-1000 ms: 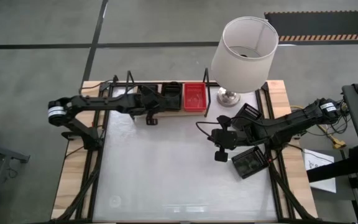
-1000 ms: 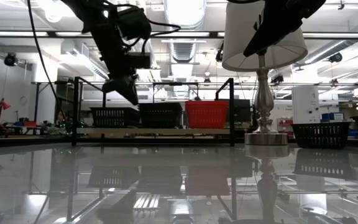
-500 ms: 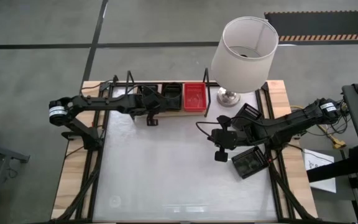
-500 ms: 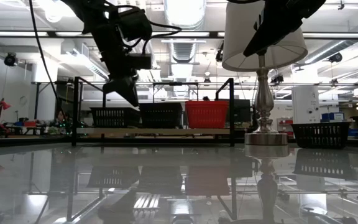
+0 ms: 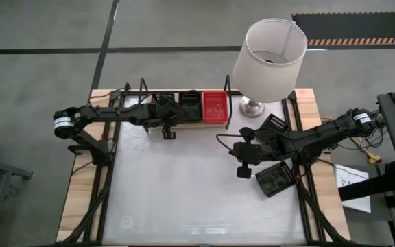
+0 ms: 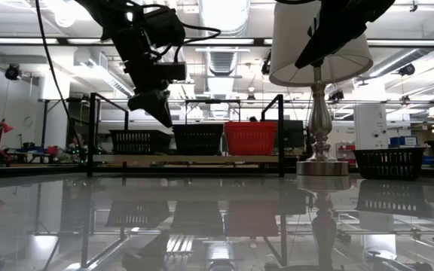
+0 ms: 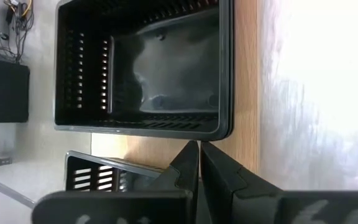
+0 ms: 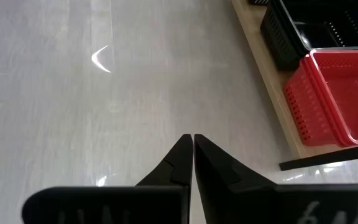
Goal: Stack baskets on shelf by color
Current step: Adjust the right black bins on the shelf
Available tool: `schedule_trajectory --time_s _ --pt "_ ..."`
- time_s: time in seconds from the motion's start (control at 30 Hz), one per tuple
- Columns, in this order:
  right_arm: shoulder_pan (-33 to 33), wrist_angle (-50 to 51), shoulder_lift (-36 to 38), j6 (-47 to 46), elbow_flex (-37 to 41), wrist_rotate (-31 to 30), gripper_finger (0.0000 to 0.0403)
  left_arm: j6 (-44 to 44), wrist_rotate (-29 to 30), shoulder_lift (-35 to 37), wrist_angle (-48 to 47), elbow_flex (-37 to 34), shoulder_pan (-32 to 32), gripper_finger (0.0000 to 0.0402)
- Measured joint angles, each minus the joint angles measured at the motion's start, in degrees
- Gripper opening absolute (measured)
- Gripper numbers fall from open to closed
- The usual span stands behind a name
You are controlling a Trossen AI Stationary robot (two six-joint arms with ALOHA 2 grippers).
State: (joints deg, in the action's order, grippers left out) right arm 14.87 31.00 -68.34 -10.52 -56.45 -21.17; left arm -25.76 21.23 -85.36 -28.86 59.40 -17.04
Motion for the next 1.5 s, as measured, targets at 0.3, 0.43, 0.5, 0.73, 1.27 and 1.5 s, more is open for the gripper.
schedule_trajectory --time_s 0.3,0.43,0.5,0.73,1.27,1.5 --pt "0.00 0.00 0.00 -0.02 0.00 0.00 0.0009 0.60 1.09 1.62 -3.24 0.00 0.28 0.0000" --pt "0.00 0.02 0.00 -0.04 0.00 0.02 0.0009 4.53 2.09 4.67 -8.02 -0.05 0.46 0.0000" --pt "0.00 0.00 0.00 -0.02 0.00 0.02 0.0009 5.81 0.77 6.47 -7.80 -0.46 0.82 0.0000" --pt "0.00 0.00 0.00 0.07 0.00 -0.09 0.0009 6.95 -6.43 6.47 11.03 -2.03 3.20 0.0000" --pt "0.00 0.04 0.02 -1.49 1.56 -0.44 0.0009 5.53 -4.02 -1.96 13.56 -1.60 0.90 0.0000" --pt "0.00 -0.02 0.02 -1.49 1.62 -0.50 0.0009 5.88 -3.82 -0.91 11.06 -1.60 0.89 0.0000"
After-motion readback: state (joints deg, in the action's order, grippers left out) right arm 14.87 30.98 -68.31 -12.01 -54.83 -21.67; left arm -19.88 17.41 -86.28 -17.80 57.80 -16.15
